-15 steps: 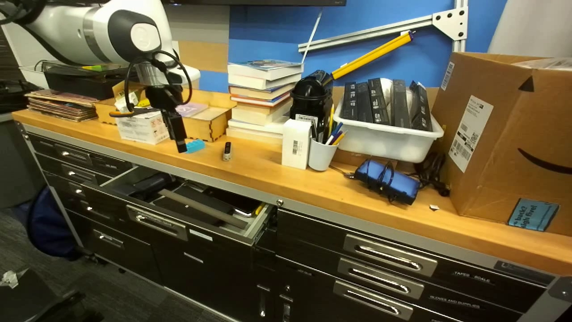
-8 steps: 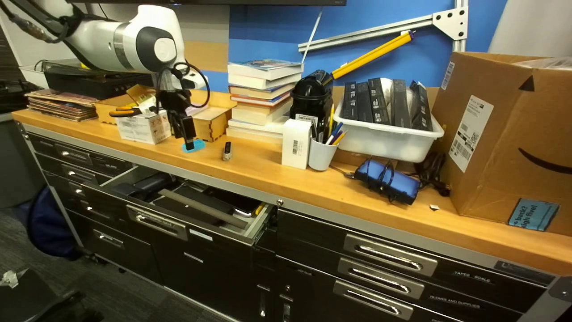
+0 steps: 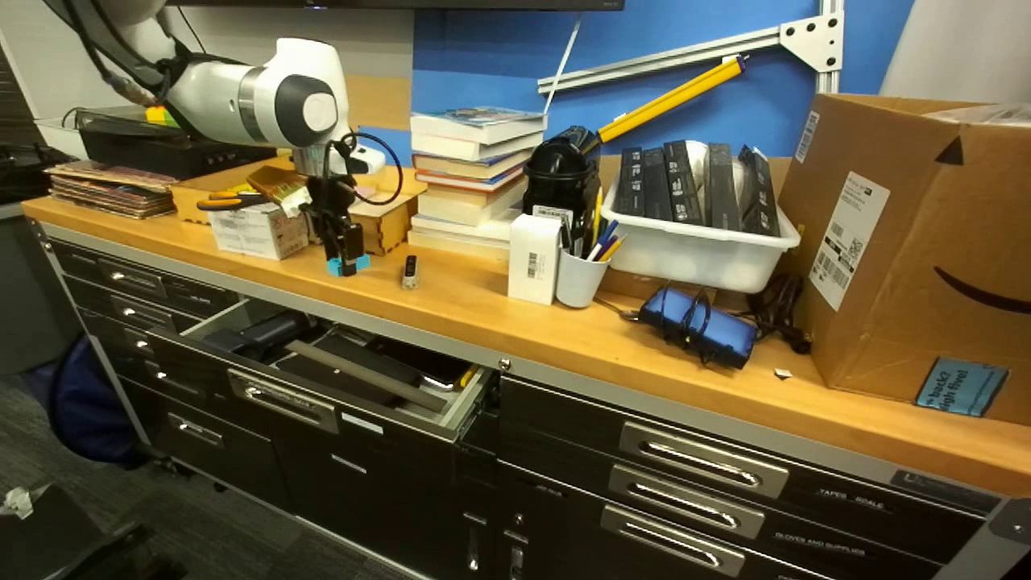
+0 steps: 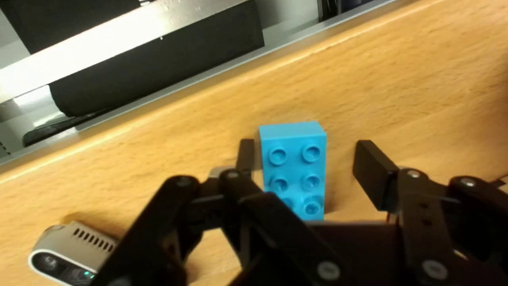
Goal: Put the Lego in the open drawer and then close the drawer
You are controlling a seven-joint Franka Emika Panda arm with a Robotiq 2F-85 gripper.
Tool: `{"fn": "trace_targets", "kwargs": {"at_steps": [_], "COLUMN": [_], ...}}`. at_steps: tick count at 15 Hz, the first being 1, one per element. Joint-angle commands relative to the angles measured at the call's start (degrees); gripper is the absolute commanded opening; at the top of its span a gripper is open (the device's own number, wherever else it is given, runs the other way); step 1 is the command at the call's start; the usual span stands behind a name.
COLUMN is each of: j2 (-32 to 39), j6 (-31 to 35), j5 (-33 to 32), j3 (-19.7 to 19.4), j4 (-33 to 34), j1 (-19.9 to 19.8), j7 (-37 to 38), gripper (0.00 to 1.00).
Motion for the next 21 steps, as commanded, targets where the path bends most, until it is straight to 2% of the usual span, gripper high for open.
{"fn": "trace_targets", "kwargs": {"at_steps": [1, 4, 9, 13, 16, 18, 21], "j2": [2.3, 0.5, -5.0, -11.9, -14.2, -13.6, -9.7], "j6": [-1.6, -3.3, -5.5, -3.6, -3.8, -2.8, -1.9], "j5": [-0.2, -0.4, -1.0, -1.8, -3.8, -5.3, -7.6], "j3": [-2.4, -3.0, -3.1, -2.5, -2.2, -2.1, -2.1], "j4": [4.4, 3.2, -4.6, -14.2, -18.9, -20.9, -20.3], "j1": [2.1, 2.9, 3.3, 3.5, 3.4, 3.2, 3.4], "j7": [-0.6, -0.4, 0.4, 2.7, 5.4, 8.7, 13.2], "gripper": [0.34, 0.12, 0.15, 0.14, 0.14, 0.14, 0.14]}}
